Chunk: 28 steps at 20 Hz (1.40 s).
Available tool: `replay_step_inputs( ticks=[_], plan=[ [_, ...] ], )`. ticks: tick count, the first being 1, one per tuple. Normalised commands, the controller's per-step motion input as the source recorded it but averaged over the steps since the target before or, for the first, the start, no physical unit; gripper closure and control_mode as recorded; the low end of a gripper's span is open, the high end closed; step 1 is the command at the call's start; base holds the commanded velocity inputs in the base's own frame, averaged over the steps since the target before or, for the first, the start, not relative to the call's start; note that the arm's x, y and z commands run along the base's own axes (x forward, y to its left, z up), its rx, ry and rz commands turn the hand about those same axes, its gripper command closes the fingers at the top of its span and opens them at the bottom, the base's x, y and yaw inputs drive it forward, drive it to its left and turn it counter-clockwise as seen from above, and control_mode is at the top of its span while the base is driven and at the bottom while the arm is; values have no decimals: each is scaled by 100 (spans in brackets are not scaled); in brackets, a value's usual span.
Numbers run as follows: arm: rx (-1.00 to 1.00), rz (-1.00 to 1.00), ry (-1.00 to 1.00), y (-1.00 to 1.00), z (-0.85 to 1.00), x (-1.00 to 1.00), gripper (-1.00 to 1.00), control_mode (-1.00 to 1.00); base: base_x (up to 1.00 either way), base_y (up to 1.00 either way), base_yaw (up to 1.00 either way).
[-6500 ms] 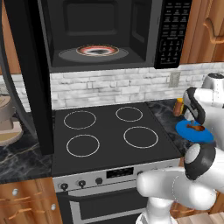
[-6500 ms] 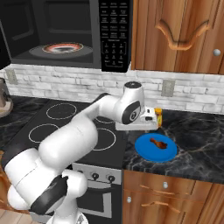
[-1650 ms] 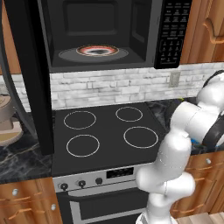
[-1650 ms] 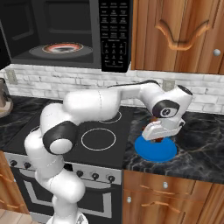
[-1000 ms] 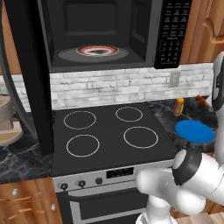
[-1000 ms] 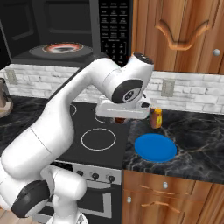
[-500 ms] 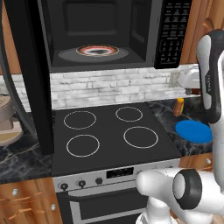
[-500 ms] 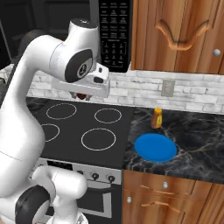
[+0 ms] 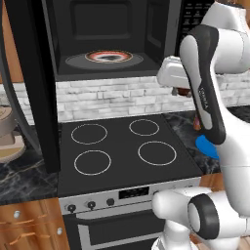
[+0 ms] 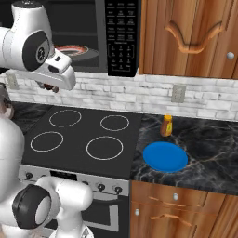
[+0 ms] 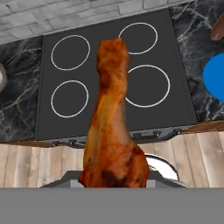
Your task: Pick the chicken drumstick from the counter and place it in the microwave.
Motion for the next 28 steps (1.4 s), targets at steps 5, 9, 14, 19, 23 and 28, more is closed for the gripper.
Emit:
replay_step_inputs(
  ticks=[5, 9, 14, 19, 23, 28],
  plan=[
    [0, -12, 0, 100, 30, 23, 100, -100, 0, 0, 0],
    [0, -5, 0, 85, 24, 54, 100, -100, 0, 0, 0],
    [0, 1, -6, 15, 1, 83, 100, -100, 0, 0, 0],
    [0, 7, -19, 3, 0, 79, 100, -100, 0, 0, 0],
    [0, 8, -26, 6, 1, 81, 100, -100, 0, 0, 0],
    [-2, 7, -22, 8, 1, 73, 100, -100, 0, 0, 0]
  ],
)
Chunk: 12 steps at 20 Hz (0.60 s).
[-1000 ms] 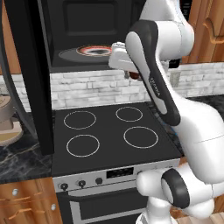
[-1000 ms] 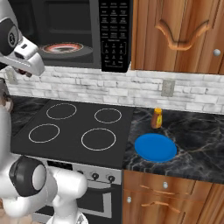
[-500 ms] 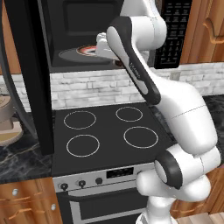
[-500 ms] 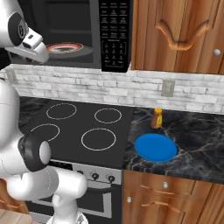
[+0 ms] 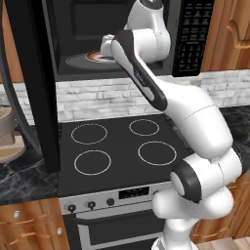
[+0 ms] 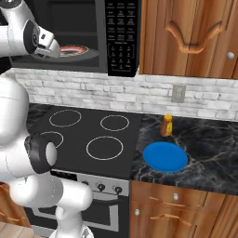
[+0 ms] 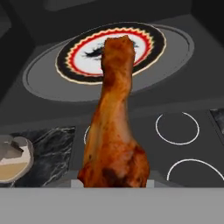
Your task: Pick the chicken drumstick from the counter and place it in the microwave.
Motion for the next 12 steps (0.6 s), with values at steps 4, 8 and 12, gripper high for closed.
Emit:
replay_step_inputs(
  ticks=[4, 8, 12],
  plan=[
    [0, 6, -9, 0, 0, 100, 100, -100, 0, 0, 0],
    [0, 4, -1, 0, 0, 98, 100, -100, 0, 0, 0],
    [0, 4, 0, 1, 10, 53, 100, -100, 0, 0, 0]
  ],
)
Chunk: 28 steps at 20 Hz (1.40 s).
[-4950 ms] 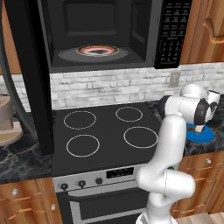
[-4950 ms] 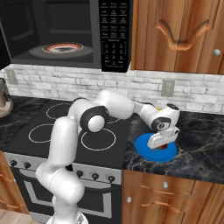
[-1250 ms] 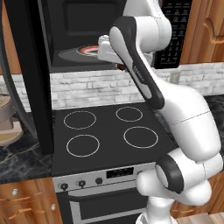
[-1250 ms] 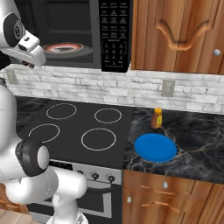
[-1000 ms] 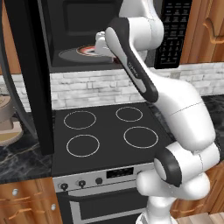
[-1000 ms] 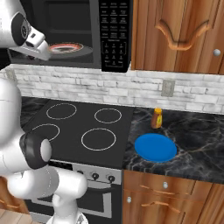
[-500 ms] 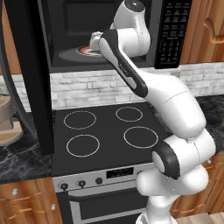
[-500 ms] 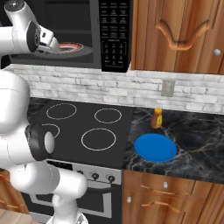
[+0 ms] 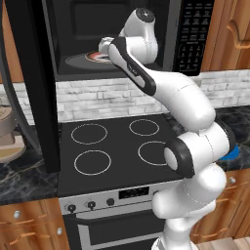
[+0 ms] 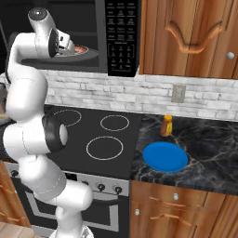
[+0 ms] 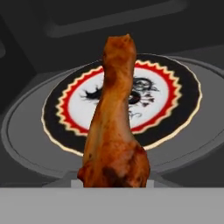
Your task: Pick the chicken drumstick from the counter and place it in the microwave.
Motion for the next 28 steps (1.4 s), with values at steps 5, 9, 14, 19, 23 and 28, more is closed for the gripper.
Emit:
replay_step_inputs(
  ticks=[5, 9, 14, 19, 23, 28],
  plan=[
    [-3, 2, 0, 6, 15, 38, 100, -100, 0, 0, 0],
    [-8, 0, 0, 7, -7, 66, 100, -100, 0, 0, 0],
    [-7, 1, 0, 7, -18, 46, 100, -100, 0, 0, 0],
    [-1, 2, 0, 0, -3, 10, 100, -100, 0, 0, 0],
    [-1, 4, 0, 0, -16, 0, 100, -100, 0, 0, 0],
    [-2, 4, 0, 0, -37, 0, -100, -100, 0, 0, 0]
  ],
)
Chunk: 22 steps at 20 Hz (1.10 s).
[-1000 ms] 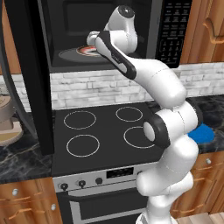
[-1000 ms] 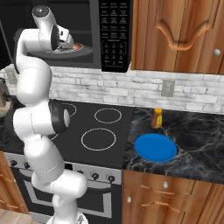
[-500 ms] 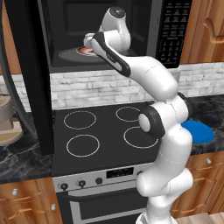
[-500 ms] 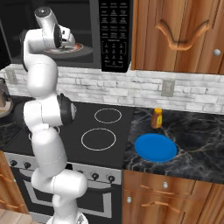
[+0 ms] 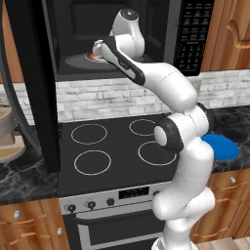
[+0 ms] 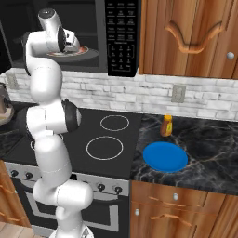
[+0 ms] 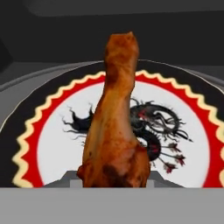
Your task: Pick the chicken drumstick from the counter and place it in the microwave.
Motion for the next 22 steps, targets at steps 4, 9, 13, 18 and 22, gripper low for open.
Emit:
replay_step_inputs(
  ticks=[4, 9, 13, 18, 22],
  plan=[
    [-1, 3, 0, 0, -24, 0, -100, -100, 0, 0, 0],
    [0, 3, -6, 0, 0, 0, -100, -100, 0, 0, 0],
    [0, 2, -11, 0, 10, -3, -100, -100, 0, 0, 0],
    [0, 2, -16, 0, 26, -62, -100, -100, 0, 0, 0],
    [0, 1, -18, -7, 0, -100, -100, -100, 0, 0, 0]
  ],
)
